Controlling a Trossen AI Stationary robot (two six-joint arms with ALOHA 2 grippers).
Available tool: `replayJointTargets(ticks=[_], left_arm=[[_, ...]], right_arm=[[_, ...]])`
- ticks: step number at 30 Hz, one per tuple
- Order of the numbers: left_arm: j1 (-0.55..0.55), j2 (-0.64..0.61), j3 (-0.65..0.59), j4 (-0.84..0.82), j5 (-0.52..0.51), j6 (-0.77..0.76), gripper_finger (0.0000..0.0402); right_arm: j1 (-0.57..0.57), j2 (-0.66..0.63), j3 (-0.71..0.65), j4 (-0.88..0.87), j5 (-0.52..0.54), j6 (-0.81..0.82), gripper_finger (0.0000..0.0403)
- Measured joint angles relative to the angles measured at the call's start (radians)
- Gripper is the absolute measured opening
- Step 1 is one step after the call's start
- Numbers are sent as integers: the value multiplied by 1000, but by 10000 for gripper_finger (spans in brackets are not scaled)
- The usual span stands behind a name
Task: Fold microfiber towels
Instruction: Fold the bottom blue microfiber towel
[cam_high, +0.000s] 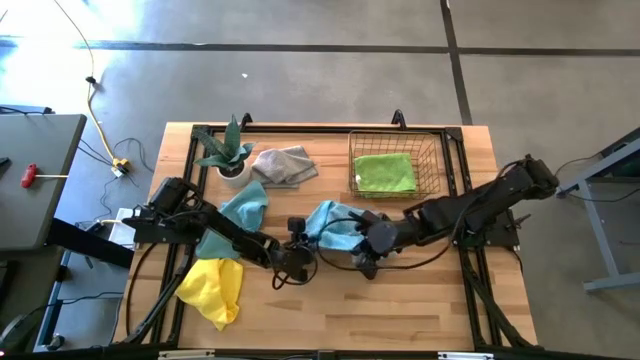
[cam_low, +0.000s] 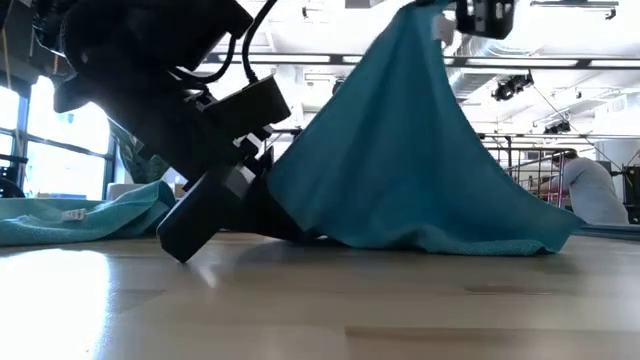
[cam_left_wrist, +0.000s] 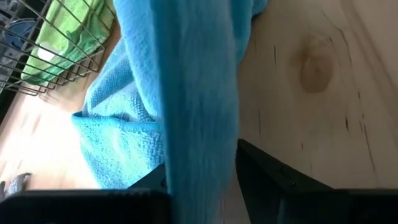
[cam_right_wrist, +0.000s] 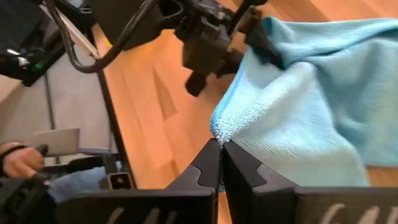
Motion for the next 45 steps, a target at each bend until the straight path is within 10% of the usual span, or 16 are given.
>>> replayJointTargets(ticks=[14, 31, 45], left_arm=[[-27, 0, 1, -20, 104, -72, 99], [-94, -2, 27, 265, 183, 46, 99], [-94, -3, 57, 2, 315, -81, 99]], right_arm=[[40, -70, 0, -390, 224, 151, 0], [40, -70, 0, -391, 267, -17, 0], [40, -70, 0, -390, 269, -19, 0]])
